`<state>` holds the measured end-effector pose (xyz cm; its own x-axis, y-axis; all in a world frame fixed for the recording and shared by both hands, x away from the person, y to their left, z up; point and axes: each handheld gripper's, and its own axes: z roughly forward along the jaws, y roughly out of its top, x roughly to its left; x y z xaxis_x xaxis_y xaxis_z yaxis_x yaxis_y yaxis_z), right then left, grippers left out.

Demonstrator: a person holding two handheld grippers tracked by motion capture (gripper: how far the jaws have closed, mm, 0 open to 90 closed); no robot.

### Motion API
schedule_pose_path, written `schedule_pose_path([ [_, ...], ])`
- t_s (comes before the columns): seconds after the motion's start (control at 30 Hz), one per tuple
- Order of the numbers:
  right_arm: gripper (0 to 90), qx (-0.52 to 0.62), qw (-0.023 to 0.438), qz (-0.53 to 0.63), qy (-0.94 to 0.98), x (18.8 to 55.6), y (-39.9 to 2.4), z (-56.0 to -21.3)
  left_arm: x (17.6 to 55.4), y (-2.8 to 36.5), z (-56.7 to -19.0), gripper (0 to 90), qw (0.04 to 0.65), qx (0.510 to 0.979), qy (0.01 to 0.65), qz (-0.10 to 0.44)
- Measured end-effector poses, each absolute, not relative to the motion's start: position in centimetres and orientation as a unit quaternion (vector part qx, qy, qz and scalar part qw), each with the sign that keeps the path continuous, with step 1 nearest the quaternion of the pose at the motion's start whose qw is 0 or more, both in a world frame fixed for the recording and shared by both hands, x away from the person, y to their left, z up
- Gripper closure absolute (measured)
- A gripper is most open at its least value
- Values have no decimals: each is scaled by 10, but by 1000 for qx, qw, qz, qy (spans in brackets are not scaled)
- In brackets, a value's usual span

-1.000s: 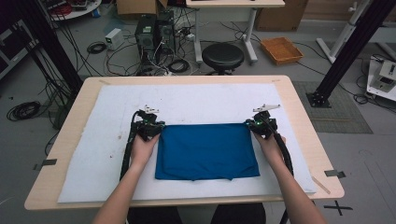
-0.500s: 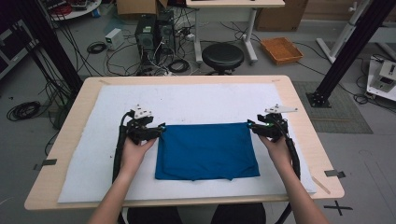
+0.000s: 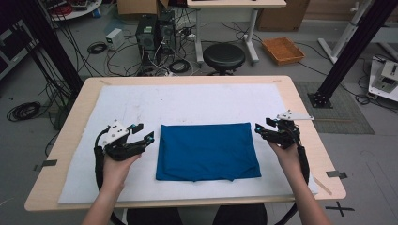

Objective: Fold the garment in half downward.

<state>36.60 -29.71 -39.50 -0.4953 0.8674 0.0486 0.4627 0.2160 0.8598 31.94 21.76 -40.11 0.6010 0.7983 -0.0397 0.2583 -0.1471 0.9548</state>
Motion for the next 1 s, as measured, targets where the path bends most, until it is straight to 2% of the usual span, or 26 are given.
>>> schedule_pose_path([
  [0.23,445,454,229,443,738,366,-303,-395,324,219,-396,312,545,708,385,231],
  [0.37,421,453,227,448,736,366,-305,-392,325,224,-397,307,547,707,389,221],
  [0.53,335,447,220,454,738,368,-305,-388,326,231,-397,305,549,700,404,214],
  [0.8,216,445,217,454,740,370,-303,-387,323,229,-397,294,531,707,404,234],
  [1.0,216,440,215,457,743,370,-301,-387,324,228,-398,294,523,713,405,234],
])
